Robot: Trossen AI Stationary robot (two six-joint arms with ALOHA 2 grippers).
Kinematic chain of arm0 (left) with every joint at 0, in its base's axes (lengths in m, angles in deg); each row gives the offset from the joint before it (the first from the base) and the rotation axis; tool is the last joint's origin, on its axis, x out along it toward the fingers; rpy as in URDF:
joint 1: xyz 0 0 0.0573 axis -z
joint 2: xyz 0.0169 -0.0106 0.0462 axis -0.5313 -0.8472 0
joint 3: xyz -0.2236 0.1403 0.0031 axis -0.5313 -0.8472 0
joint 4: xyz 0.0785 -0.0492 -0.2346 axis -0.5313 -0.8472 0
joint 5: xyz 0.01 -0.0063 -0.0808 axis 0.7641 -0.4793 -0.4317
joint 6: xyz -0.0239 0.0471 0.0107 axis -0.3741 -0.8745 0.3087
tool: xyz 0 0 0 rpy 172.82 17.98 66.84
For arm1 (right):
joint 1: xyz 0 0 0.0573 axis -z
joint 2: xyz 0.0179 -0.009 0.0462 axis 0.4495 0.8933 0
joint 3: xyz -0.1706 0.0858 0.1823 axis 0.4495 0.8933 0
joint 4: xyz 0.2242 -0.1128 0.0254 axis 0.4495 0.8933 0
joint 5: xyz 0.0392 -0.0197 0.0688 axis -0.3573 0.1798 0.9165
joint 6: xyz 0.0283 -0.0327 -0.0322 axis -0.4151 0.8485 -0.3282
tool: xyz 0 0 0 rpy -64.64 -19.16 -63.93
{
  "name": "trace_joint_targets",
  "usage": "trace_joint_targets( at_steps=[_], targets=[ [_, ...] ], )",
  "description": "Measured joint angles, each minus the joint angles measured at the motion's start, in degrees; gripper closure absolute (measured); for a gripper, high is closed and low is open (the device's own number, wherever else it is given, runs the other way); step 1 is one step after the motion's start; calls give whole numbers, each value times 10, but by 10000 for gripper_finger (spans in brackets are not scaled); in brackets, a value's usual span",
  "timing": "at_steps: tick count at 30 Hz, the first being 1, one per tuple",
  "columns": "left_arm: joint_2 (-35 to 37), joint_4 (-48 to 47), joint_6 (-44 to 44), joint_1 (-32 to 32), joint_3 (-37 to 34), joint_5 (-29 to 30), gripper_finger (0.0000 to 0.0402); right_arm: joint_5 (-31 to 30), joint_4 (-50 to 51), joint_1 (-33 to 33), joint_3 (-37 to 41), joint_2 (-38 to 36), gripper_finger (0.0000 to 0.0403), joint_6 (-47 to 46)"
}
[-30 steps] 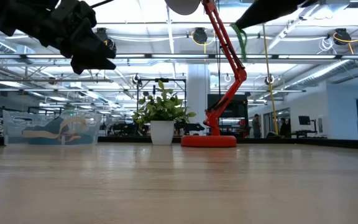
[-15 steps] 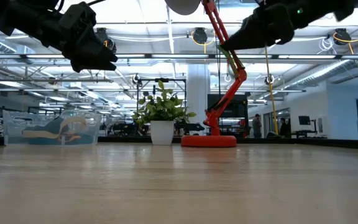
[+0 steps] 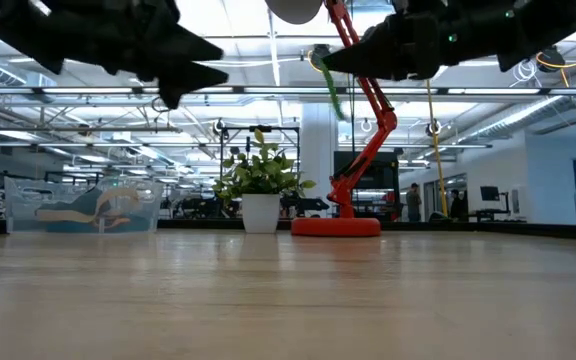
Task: Pick and place rubber bands into bin
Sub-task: Put the green rubber band into the transparent bin
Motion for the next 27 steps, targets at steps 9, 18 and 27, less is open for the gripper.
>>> trace_joint_targets(
  at_steps=[9, 18, 27],
  targets=[
    [-178, 198, -10, 0, 6, -33, 188, 1, -41, 0, 0, 44, 403, -3],
    [-303, 222, -11, 10, 94, -80, 188, 1, -53, 0, 0, 57, 403, -7],
    [-370, 215, -14, 10, 160, -86, 188, 1, -49, 0, 0, 57, 403, -22]
  ],
)
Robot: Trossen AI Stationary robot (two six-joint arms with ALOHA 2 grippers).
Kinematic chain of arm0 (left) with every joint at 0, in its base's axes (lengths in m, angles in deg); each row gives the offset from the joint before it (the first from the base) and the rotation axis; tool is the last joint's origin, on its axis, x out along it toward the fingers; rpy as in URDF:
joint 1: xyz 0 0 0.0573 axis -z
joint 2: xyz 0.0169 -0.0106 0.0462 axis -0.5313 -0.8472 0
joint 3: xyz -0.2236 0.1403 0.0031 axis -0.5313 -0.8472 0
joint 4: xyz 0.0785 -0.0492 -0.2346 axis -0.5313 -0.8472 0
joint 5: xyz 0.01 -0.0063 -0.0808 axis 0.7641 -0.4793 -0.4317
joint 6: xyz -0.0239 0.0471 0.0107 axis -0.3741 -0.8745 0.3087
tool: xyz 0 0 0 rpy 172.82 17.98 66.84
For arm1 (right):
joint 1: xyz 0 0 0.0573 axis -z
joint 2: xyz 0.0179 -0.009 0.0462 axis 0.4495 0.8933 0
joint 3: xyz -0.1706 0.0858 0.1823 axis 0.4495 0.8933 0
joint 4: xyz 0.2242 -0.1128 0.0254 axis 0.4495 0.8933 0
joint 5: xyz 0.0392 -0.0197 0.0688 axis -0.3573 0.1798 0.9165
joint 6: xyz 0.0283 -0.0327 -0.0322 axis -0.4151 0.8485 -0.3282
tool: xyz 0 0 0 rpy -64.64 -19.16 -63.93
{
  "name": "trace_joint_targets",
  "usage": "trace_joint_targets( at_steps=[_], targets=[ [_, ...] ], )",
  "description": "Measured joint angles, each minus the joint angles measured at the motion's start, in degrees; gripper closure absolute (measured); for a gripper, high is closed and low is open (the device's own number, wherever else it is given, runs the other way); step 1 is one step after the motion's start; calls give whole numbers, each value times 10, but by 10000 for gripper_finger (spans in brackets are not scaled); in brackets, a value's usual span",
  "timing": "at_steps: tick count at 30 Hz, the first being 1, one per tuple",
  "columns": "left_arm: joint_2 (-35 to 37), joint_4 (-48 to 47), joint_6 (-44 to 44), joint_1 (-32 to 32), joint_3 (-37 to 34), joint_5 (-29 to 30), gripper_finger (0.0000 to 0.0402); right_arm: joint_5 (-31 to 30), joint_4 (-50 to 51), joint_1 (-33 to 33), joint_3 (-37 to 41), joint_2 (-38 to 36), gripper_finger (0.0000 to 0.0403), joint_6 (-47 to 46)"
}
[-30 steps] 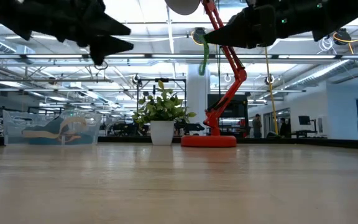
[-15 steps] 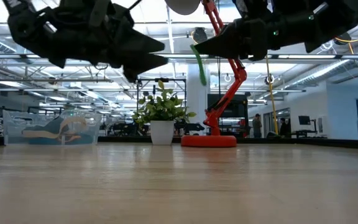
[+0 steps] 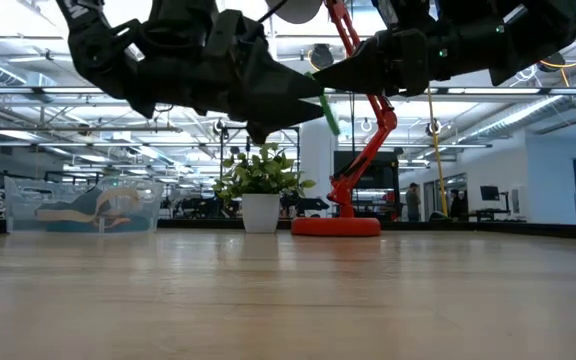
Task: Pick and place rubber bands into bin
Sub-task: Put the green rubber band into the transparent bin
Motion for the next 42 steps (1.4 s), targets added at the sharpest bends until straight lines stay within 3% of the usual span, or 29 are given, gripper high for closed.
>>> trace_joint_targets(
  at_steps=[17, 34, 42],
  targets=[
    [-1, 4, -4, 0, 2, 51, 196, 0, -3, 0, 0, 0, 403, -6],
    [-1, 4, -11, 0, 2, 51, 389, 0, -2, 0, 0, 0, 403, -7],
    [-1, 4, -16, 0, 2, 51, 393, 0, 2, 0, 0, 0, 399, -15]
  ],
)
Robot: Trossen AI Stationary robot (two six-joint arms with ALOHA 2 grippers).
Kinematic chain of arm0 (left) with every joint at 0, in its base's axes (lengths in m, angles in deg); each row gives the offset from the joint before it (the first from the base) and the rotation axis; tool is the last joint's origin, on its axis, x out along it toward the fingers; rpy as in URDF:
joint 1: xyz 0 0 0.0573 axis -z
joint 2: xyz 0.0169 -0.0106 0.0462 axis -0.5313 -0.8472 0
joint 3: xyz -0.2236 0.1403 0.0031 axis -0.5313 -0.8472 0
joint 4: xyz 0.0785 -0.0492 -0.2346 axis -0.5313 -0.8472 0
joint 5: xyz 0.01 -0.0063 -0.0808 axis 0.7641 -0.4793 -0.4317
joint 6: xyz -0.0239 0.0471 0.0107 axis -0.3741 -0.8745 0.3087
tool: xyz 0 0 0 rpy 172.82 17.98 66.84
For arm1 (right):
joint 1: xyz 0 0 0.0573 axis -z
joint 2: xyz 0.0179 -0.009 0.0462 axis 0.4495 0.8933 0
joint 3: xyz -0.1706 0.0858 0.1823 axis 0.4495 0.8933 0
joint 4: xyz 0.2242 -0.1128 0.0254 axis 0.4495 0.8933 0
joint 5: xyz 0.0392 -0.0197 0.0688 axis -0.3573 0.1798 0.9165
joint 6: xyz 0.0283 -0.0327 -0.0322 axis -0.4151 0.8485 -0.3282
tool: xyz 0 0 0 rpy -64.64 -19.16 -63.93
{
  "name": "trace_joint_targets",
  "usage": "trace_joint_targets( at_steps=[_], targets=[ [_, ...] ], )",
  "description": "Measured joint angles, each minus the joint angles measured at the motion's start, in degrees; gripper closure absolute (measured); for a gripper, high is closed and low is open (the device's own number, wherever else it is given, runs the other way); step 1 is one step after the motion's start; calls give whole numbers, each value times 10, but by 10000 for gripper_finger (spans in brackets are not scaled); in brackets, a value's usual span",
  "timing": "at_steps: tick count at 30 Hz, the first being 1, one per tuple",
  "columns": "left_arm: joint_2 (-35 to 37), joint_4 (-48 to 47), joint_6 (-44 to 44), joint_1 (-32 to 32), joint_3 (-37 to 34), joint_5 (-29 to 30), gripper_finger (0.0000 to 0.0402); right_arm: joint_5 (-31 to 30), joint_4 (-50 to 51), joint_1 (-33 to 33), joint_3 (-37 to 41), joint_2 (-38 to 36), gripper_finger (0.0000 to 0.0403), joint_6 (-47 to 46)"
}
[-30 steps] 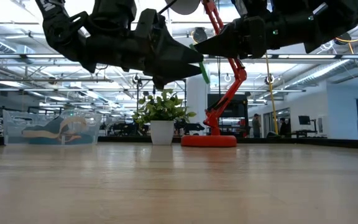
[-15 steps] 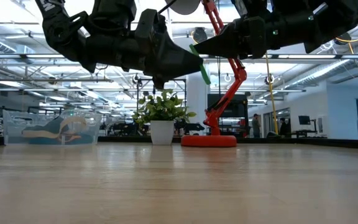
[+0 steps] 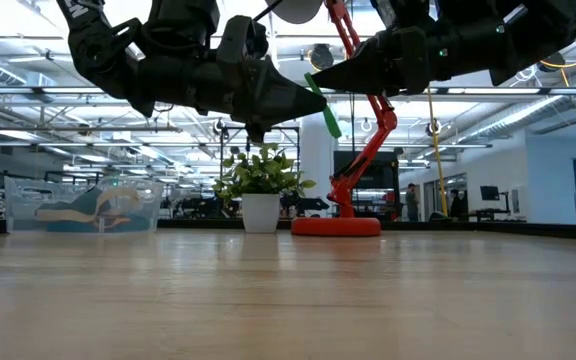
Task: Pick and place rubber bands into bin
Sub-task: Put the green rubber band into the transparent bin
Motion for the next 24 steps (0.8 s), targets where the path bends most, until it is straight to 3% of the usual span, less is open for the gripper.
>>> trace_joint_targets(
  at_steps=[12, 19, 24],
  targets=[
    [0, -3, -1, 0, 0, 0, 397, -4, 1, 0, 0, 0, 357, -42],
    [0, -11, -2, -1, 0, -1, 396, -5, 29, 0, 0, 0, 276, -30],
    [0, -13, -3, -2, 0, 0, 394, -67, 31, -1, 0, -3, 223, -27]
  ],
)
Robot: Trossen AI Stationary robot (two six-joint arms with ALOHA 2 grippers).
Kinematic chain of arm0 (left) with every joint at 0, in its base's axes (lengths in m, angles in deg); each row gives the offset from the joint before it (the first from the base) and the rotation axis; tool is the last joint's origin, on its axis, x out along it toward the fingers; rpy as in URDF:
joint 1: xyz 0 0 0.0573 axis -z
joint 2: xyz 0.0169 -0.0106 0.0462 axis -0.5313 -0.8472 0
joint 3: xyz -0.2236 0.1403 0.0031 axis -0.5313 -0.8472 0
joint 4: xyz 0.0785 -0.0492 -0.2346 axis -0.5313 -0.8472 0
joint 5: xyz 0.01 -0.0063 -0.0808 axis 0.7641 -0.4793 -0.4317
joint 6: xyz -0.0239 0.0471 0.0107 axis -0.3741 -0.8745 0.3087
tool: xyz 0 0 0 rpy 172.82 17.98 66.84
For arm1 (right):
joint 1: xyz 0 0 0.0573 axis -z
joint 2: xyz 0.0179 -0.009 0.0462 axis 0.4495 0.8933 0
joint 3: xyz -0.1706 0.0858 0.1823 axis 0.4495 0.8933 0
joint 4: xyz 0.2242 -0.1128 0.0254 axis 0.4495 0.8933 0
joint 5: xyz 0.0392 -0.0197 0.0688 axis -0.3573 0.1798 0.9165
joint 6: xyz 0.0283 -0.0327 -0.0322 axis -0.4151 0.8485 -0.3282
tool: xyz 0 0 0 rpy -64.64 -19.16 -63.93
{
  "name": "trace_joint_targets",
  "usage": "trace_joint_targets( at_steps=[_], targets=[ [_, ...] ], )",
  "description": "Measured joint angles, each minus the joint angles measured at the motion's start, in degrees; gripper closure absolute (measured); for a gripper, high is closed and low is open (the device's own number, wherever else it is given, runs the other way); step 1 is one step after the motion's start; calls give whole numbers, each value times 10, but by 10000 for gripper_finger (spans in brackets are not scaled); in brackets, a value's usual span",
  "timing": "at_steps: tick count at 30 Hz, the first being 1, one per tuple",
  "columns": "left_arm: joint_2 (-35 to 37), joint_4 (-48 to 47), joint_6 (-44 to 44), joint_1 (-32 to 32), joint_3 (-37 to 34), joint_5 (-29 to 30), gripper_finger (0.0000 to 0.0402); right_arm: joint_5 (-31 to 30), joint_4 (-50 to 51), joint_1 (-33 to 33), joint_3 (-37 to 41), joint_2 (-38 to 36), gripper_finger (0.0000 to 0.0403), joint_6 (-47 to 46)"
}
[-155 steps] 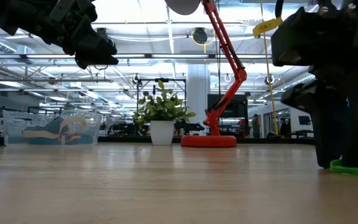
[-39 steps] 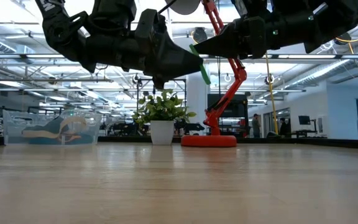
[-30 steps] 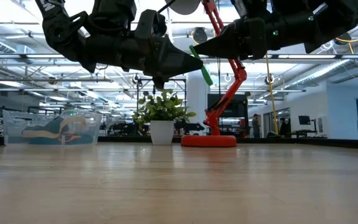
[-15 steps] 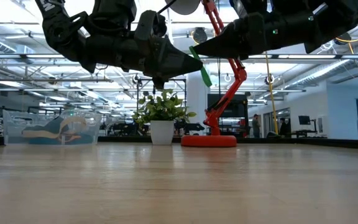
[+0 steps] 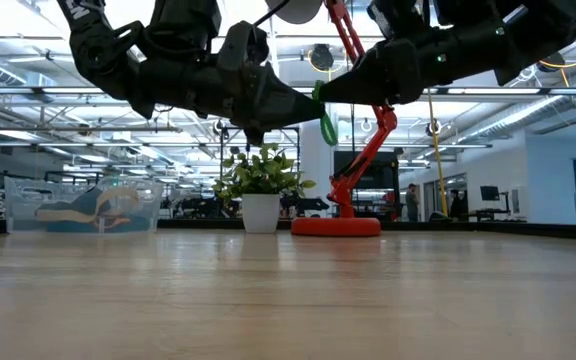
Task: Pick and place rubber bands into bin
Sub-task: Put the green rubber band into the transparent bin
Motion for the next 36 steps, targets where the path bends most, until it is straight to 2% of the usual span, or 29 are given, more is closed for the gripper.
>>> trace_joint_targets(
  at_steps=[6, 10, 14, 17, 22, 25, 28, 32, 36],
  targets=[
    [40, -82, 0, -11, 0, 10, 395, -100, 15, -2, 0, -14, 197, 4],
    [108, -175, -24, -15, 0, 50, 398, -117, 60, -2, 0, -37, 196, -1],
    [207, -303, -43, -15, 0, 126, 397, -116, 117, -2, 0, -64, 200, -9],
    [289, -437, -26, -14, 0, 203, 398, -115, 159, -2, 0, -78, 201, -31],
    [413, -630, 50, -13, 0, 319, 398, -115, 199, -2, 0, -87, 197, -48],
    [468, -737, 122, -17, 0, 362, 397, -115, 201, -2, 0, -87, 198, -48],
    [496, -831, 195, -26, 0, 396, 399, -115, 201, -2, 0, -87, 201, -48],
    [494, -933, 269, -46, 0, 426, 398, -115, 200, -2, 0, -87, 200, -48],
    [461, -972, 307, -69, 0, 426, 398, -114, 200, -2, 0, -87, 198, -48]
  ],
)
